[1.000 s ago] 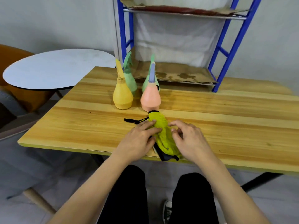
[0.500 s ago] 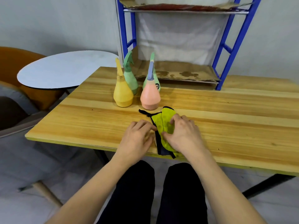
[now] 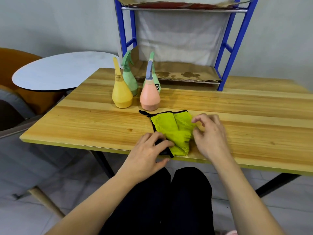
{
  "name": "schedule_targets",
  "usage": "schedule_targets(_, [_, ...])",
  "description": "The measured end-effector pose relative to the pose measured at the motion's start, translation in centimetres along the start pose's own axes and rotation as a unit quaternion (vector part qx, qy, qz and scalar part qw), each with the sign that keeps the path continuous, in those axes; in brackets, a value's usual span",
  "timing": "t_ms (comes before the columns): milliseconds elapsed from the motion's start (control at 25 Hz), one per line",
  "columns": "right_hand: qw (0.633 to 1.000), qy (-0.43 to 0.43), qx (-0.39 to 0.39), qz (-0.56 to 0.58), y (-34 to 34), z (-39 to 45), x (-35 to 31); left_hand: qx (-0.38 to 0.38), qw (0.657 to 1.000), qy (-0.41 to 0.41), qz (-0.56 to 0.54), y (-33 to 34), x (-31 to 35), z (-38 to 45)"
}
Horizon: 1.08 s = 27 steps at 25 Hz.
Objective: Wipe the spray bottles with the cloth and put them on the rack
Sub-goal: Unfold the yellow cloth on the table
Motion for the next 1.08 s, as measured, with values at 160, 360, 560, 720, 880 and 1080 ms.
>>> schedule_targets(160, [0.966,-0.167,-0.071,-0.185,1.1,0.0,-2.7,0.030,0.999,0.031,0.008,1.0,-0.4,0.2])
schedule_targets(360, [0.989,0.123,0.075,0.030,0.3,0.0,0.6,0.018,0.997,0.069,-0.005,1.2,-1.3,-0.1])
schedule_targets(560, [0.985,-0.045,0.053,-0.159,0.4,-2.3,1.3,-0.027,0.995,0.096,-0.015,0.5,-1.8,1.0])
schedule_targets(720, [0.976,-0.168,-0.131,-0.052,0.1,-2.8,1.9,-0.011,0.996,0.081,-0.035,0.0,-1.8,1.4])
schedule_targets(880, [0.982,-0.152,-0.108,-0.003,-0.9,-3.0,2.7,0.016,0.982,-0.043,-0.186,-1.6,-1.4,2.3])
schedule_targets(1080, [0.997,-0.057,-0.031,0.048,-1.5,2.3,-0.3,0.091,0.963,-0.151,-0.206,-3.7,-3.9,6.5])
Point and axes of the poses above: each hand's wrist, its own z-axis towards the middle knuckle, its own y-axis out of the palm, x = y × z, the point moved 3 cm from there along z, towards the middle knuckle, and after that the axes turned 8 degrees about -z, right-handed, at the moved point
